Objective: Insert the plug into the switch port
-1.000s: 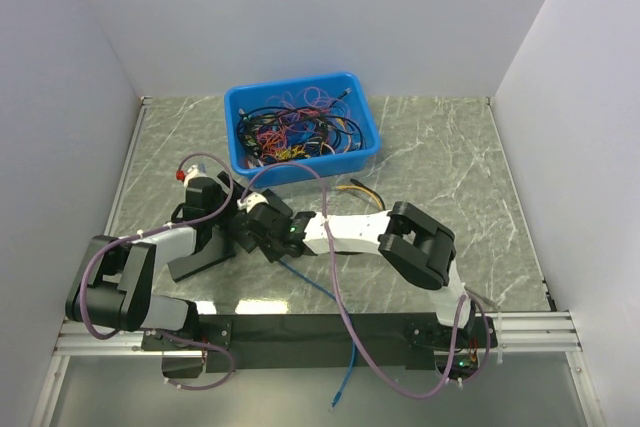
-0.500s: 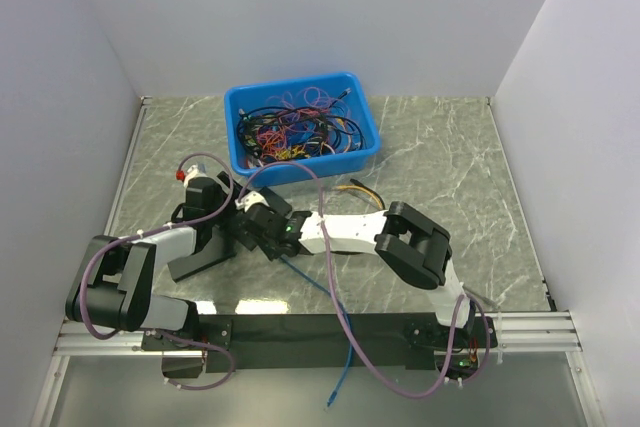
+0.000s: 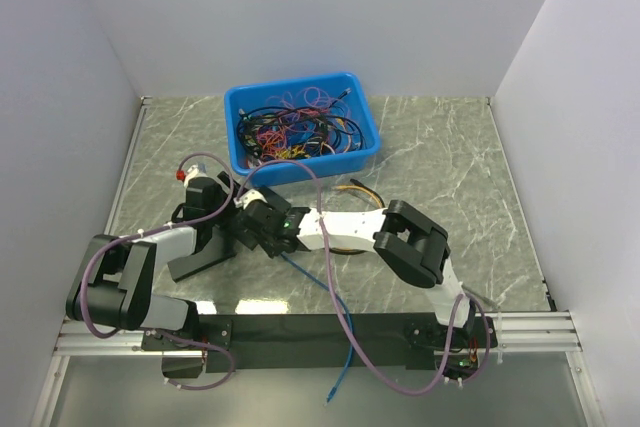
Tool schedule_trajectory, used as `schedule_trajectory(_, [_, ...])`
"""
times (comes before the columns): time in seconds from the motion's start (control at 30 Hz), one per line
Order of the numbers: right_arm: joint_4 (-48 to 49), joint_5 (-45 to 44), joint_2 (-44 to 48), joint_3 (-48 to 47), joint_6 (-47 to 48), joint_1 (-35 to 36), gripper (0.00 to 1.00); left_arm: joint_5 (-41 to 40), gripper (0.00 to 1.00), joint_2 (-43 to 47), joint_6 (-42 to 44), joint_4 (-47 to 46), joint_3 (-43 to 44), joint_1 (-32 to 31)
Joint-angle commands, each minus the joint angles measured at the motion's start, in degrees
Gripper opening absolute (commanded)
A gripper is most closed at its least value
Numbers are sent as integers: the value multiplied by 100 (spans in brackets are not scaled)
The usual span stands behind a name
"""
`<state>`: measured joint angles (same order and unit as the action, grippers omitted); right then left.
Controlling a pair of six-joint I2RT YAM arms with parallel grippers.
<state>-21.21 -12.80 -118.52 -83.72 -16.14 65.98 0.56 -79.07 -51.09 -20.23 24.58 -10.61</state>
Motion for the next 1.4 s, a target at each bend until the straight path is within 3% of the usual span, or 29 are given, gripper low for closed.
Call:
schedule_trajectory(0.0, [232, -276, -31, -478, 76, -59, 0, -12, 83, -126, 126, 28, -67, -29])
schedule_trajectory(0.33, [179, -416, -163, -786, 146, -50, 0, 120, 76, -328, 117, -60, -50, -29])
schedule_trajectory(0.47, [240, -478, -145, -812, 103, -50, 0, 181, 63, -364, 126, -104, -67, -29])
schedule_trajectory(0.67, [416, -583, -75, -839, 120, -58, 0, 234, 51, -416, 170, -191, -67, -29])
schedule_trajectory(0.97, [943, -680, 171, -637, 322, -50, 0, 832, 47, -504, 275, -912, -217, -29])
schedule_trajectory(1.37, [1471, -1251, 163, -443, 753, -50, 0, 1052, 42, -944, 266, -1044, -190, -29])
